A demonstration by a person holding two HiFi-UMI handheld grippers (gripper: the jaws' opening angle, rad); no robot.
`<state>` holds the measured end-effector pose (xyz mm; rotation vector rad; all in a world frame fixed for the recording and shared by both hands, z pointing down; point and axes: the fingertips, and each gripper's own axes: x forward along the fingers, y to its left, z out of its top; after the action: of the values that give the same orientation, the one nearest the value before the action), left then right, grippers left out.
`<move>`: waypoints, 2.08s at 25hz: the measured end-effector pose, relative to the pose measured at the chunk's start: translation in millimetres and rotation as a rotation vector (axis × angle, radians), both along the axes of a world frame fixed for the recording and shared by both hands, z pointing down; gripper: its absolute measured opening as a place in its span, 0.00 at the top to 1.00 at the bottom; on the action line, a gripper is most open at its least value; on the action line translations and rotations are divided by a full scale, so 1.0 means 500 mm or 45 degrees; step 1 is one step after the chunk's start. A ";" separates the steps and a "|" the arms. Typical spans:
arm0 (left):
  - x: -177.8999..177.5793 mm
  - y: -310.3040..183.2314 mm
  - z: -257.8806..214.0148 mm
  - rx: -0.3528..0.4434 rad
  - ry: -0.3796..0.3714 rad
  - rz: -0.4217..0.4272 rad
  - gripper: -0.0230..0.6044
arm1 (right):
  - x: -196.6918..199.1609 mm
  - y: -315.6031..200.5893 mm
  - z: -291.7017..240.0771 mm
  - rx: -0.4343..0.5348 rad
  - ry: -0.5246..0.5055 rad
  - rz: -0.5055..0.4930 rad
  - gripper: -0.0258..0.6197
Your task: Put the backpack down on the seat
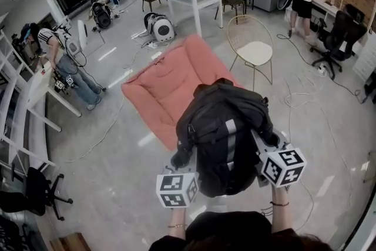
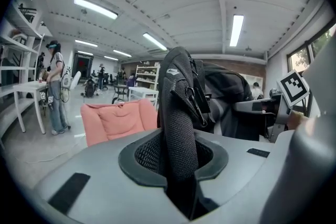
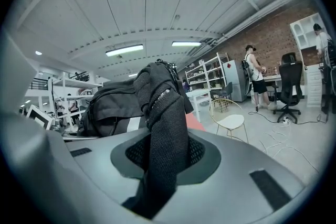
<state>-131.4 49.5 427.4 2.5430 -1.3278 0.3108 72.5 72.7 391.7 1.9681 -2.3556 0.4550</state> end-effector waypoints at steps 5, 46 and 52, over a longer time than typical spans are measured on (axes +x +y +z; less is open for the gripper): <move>0.036 -0.064 -0.002 -0.003 0.004 0.053 0.82 | 0.033 -0.057 -0.003 0.009 -0.004 0.043 0.82; 0.111 -0.530 0.176 -0.326 -0.050 -0.361 0.82 | 0.107 -0.646 0.184 -0.304 -0.059 -0.406 0.82; 0.108 -0.586 0.219 -0.369 -0.052 -0.430 0.82 | 0.100 -0.717 0.225 -0.334 -0.048 -0.471 0.82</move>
<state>-77.6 -243.7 536.8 2.0480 -1.5683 0.4504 122.4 -285.7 504.4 1.3877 -2.4544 0.7321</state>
